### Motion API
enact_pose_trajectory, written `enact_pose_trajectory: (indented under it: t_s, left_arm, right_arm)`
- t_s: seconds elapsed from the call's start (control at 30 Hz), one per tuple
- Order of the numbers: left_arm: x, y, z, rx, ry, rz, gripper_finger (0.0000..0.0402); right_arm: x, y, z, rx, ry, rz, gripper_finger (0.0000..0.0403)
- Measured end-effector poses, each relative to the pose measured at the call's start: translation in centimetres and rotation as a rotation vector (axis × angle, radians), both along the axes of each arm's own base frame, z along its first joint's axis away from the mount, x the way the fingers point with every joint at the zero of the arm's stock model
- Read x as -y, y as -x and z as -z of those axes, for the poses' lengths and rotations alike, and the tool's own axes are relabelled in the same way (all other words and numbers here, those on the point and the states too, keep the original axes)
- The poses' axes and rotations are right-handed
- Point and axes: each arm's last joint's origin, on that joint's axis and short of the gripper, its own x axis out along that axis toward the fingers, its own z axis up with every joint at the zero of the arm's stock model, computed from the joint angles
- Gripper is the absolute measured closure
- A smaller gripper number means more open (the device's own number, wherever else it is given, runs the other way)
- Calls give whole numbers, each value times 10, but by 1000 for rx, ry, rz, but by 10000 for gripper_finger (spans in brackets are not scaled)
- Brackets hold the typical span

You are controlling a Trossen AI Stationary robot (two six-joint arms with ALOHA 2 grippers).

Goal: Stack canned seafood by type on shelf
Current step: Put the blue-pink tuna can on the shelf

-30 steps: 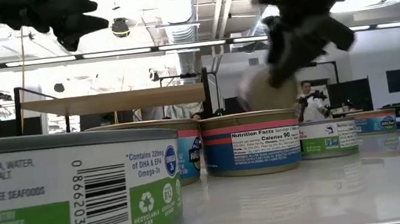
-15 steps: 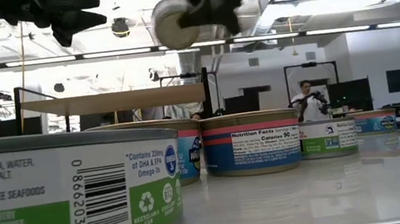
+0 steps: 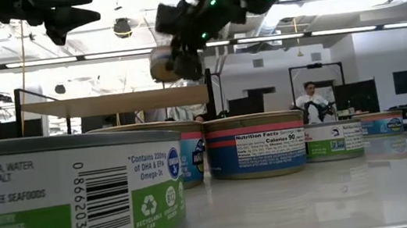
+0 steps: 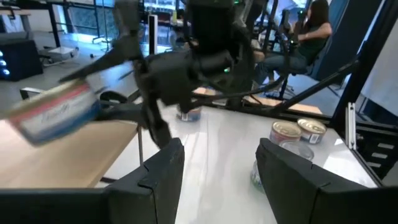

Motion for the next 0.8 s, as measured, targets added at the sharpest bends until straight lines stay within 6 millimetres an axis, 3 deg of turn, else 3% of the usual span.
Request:
enact_pose_trajectory:
  t_s: [0.33, 0.8]
  left_arm:
    - [0, 0, 0, -4, 0, -3, 211]
    - [0, 0, 2, -14, 12, 6, 211]
  right_arm:
    - [5, -14, -3, -140, -76, 73, 165]
    - [-15, -15, -3, -156, -128, 26, 38]
